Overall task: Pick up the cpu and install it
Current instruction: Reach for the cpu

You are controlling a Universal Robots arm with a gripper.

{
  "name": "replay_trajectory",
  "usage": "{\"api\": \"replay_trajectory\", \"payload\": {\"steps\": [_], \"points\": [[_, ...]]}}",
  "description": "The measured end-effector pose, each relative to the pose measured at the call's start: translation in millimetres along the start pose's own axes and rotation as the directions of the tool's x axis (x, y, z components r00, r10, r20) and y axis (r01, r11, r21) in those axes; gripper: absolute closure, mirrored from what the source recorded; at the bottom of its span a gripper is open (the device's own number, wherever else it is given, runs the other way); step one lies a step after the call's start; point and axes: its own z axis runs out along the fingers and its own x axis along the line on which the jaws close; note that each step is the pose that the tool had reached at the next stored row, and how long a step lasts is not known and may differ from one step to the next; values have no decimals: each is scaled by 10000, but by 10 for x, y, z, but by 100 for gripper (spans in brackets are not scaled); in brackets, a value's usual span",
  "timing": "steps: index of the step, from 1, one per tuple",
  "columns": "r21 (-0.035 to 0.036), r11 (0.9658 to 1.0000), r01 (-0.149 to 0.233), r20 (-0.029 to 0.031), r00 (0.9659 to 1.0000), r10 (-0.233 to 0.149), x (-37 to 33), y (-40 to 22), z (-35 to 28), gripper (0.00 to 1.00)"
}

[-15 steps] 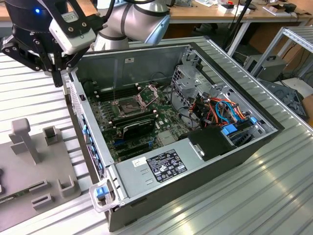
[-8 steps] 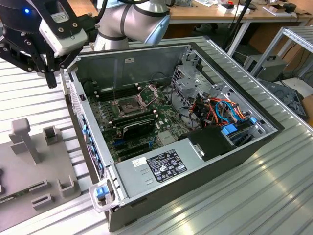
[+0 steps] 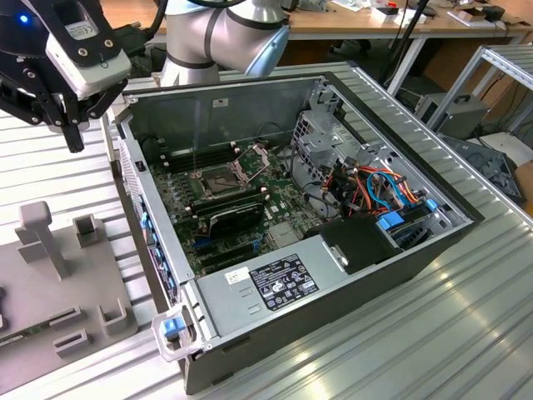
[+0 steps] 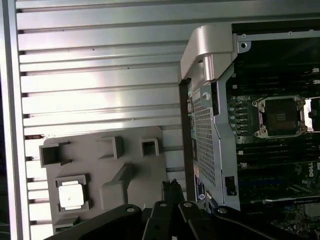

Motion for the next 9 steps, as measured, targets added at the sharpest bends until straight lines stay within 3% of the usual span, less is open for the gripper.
{"api": "replay_trajectory", "payload": {"steps": [4, 9], "points": [[-1, 10000, 0, 0, 10000, 0, 87, -7, -1, 89], [0, 10000, -1, 0, 10000, 1, 140, -11, -2, 89]]}}
